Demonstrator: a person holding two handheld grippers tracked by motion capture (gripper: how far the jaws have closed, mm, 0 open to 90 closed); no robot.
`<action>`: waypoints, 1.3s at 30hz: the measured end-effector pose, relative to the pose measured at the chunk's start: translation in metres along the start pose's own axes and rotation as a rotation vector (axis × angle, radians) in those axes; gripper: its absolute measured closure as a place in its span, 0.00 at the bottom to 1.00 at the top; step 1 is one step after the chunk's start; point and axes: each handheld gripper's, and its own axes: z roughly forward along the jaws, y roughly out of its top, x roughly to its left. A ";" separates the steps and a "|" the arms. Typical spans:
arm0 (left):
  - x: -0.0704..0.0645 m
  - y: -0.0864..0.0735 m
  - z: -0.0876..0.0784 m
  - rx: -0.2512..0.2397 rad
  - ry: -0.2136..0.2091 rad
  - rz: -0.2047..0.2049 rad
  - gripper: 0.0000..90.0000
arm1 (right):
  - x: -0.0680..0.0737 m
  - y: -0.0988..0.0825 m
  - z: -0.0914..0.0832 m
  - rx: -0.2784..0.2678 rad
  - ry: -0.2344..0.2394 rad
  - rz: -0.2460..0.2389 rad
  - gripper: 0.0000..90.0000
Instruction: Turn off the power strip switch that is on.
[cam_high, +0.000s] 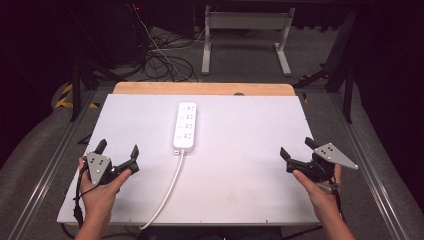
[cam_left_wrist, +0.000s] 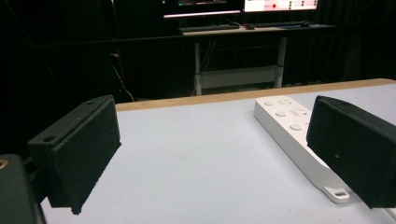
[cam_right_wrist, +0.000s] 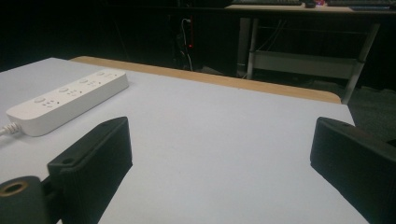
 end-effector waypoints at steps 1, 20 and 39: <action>0.000 0.000 0.000 -0.007 0.002 -0.001 0.04 | 0.000 0.000 0.000 0.003 0.003 -0.005 0.06; 0.001 0.004 -0.001 -0.029 -0.020 -0.023 0.32 | 0.001 -0.001 -0.001 0.006 0.009 -0.006 0.07; 0.011 0.023 -0.017 0.071 -0.189 -0.150 1.00 | 0.003 -0.001 0.000 0.011 0.021 -0.008 0.07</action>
